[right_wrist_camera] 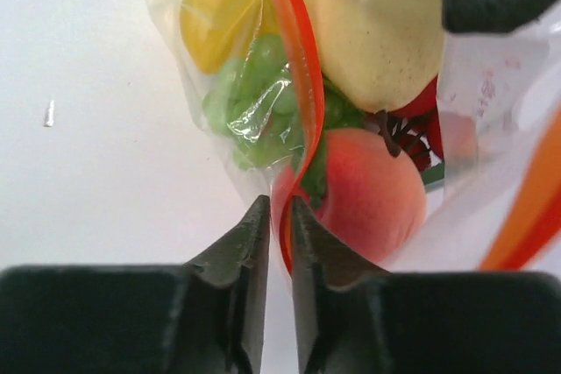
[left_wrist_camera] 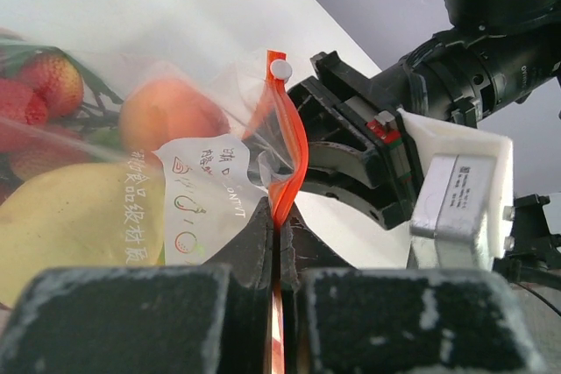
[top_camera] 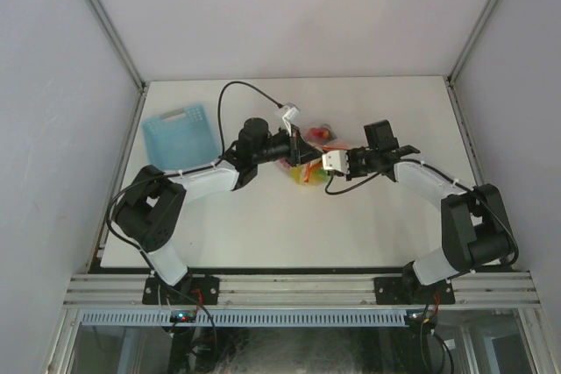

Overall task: Open the zip-top bag and remove the fake food
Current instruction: Open the zipper of the food storage bag at the center of the board, then pick up the fake fruit from the zipper food storage bag.

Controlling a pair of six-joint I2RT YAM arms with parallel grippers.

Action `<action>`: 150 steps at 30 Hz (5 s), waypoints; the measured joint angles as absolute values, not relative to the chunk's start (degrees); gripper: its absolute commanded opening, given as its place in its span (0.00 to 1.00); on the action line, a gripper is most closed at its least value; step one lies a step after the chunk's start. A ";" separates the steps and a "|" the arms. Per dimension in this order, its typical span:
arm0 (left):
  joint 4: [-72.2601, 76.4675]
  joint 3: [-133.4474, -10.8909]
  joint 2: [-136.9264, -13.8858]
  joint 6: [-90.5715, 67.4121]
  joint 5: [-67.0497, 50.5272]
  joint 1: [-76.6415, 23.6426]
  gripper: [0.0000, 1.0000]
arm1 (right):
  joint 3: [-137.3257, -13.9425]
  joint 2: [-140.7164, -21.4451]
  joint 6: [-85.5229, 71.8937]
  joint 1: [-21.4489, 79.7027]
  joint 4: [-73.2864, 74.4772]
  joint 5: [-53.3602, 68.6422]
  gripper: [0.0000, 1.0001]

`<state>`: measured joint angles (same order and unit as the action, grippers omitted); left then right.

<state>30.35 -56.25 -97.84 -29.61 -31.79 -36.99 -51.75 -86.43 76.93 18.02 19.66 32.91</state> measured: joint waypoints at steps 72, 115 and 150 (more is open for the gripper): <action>46.87 -51.31 -98.48 -43.57 -33.67 -40.77 0.00 | -41.87 -78.00 55.07 18.35 12.25 38.04 0.09; 30.22 -50.35 -98.48 -29.23 -28.86 -41.25 0.00 | -36.84 -65.73 107.79 9.80 44.62 49.87 0.49; 30.74 -50.37 -98.59 -28.91 -30.85 -41.67 0.00 | -36.25 -83.24 109.67 22.92 20.23 38.50 0.41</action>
